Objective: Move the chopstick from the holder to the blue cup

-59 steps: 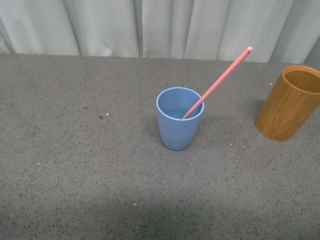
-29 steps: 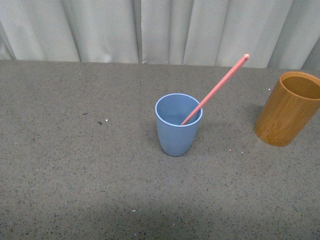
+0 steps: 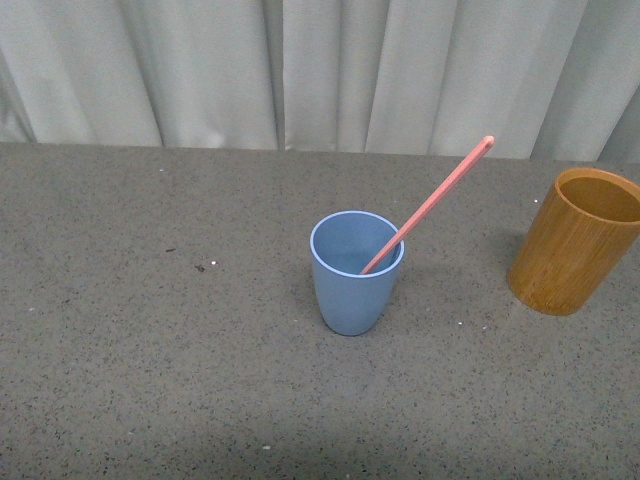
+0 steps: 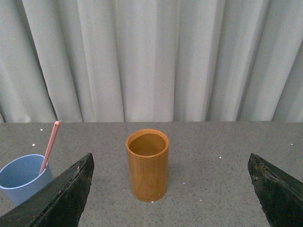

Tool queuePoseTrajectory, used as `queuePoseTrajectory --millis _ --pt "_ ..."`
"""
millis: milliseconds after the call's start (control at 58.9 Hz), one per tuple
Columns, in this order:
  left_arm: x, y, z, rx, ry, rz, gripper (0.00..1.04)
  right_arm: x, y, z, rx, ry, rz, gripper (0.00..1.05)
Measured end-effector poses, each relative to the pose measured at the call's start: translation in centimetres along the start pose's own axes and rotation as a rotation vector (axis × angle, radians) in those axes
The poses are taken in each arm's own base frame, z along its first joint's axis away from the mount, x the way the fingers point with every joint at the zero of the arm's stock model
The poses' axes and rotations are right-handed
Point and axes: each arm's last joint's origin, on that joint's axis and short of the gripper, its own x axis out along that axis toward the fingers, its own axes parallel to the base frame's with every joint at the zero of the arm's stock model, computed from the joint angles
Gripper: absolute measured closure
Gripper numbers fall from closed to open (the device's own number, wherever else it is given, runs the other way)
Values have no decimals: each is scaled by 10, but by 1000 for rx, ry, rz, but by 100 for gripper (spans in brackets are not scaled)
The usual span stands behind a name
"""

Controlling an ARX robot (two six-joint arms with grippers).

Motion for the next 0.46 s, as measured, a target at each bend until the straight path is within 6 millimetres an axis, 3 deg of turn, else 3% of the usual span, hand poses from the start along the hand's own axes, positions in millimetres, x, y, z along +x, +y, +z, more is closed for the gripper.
queuePoseTrajectory --millis 458 --pt "0 0 0 0 0 0 7 0 0 0 0 0 0 9"
